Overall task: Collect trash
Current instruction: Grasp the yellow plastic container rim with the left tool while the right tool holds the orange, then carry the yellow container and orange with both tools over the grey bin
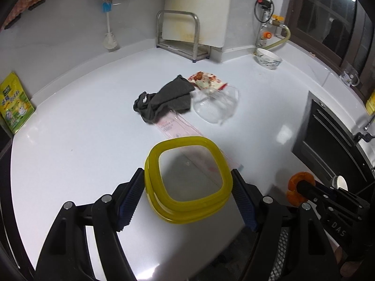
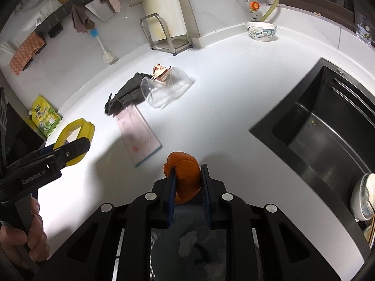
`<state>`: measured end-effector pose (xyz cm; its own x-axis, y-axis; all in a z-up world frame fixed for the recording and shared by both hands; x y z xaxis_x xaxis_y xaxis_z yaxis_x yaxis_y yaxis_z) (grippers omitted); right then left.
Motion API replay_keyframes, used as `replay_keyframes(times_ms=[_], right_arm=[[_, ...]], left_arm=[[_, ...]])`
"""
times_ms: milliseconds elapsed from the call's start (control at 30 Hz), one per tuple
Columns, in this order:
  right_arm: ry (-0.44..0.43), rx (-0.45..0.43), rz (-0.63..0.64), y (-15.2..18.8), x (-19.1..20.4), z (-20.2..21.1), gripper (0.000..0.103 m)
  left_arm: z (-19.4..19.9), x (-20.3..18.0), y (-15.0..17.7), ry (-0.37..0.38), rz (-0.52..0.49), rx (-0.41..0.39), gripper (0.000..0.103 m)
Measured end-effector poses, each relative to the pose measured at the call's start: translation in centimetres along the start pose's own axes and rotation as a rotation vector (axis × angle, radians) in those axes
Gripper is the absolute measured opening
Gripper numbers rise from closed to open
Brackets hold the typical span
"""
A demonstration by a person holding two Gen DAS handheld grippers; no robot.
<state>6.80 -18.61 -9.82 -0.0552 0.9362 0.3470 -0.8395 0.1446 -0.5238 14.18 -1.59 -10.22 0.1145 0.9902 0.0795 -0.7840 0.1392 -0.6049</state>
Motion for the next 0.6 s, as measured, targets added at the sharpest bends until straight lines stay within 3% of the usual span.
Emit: replay_keyframes(times_ms=[600], right_arm=[[-0.026,0.019,0.010,6.9,-1.0,7.6,0.019]], left_arm=[[7.9,-4.7,7.0,-0.013,-0.039,-0.012,0.071]])
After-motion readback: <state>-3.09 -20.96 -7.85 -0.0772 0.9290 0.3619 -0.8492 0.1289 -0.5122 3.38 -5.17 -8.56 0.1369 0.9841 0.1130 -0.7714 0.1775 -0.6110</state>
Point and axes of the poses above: each gripper's, at about its wrist camera, not at the fingertips, and z roughly against the way its jaws point, x to its left, y to its underside, the point moved 4 cm from there along -z, roughly the way its jaws point, and after that the axes turned 10 degrees about -y, right-handed, at the moved point
